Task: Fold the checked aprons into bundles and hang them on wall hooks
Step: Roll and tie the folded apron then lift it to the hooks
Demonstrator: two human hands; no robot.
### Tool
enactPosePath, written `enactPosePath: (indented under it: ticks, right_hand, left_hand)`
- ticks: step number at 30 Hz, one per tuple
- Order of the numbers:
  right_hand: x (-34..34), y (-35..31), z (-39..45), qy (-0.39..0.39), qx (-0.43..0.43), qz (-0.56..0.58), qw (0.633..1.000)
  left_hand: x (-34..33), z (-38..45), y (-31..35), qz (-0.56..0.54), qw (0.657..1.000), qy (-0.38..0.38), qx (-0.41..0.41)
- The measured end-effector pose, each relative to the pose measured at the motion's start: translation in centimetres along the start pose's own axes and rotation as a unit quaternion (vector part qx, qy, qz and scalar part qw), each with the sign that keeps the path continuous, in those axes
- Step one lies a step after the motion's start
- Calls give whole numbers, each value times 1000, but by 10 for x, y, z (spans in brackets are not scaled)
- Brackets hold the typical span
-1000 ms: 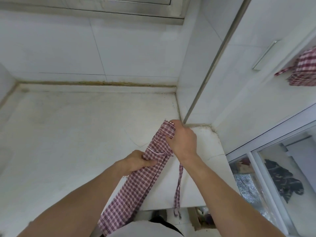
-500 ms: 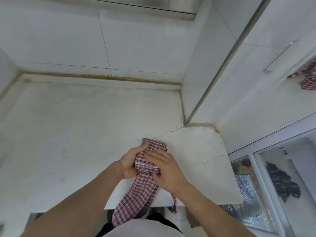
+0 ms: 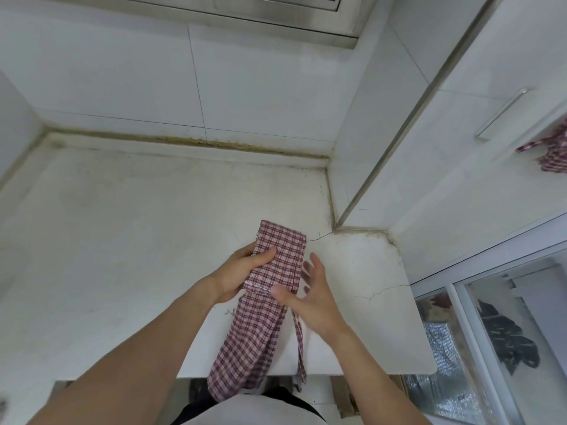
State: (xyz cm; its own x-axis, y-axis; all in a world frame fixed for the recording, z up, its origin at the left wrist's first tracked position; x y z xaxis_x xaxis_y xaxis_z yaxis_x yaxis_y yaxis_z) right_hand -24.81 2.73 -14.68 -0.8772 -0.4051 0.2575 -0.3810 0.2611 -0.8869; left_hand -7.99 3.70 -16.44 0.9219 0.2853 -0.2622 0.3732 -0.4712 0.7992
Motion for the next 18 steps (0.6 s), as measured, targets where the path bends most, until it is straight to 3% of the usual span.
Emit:
enactPosePath:
  ticks: [3,7,10,13,18]
  right_hand:
    - [1,-22,9,-76,-12,52,996]
    - [5,-39,18,-82,9,138,987]
    - [4,-45,22,-83,18,201,976]
    - [7,-46,26,-36,6,241,970]
    - [22,-47,31,89,63,164,980]
  left_hand:
    - [-13,-8,20,10,999,-25,-43]
    - [-13,-12,35,25,995,-10,-95]
    - [-7,-18,22,67,995,-66,-41]
    - [-2,-25,2,115,990,-85,-10]
    - [11,-25,-16,113,989,-60,76]
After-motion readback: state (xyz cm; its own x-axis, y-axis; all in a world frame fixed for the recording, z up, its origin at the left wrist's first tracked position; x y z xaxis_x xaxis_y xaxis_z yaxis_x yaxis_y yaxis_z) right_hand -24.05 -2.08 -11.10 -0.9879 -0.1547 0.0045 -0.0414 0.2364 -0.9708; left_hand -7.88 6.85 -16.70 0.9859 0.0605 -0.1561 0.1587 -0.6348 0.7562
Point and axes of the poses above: each hand's wrist, its own z-axis towards the middle knuckle, its own x-axis out of the back of the hand, y = z × x, the point moved 4 cm from there along z, towards the middle knuckle, and after that the axes turned 11 degrees about y, right-handed, at the moved point
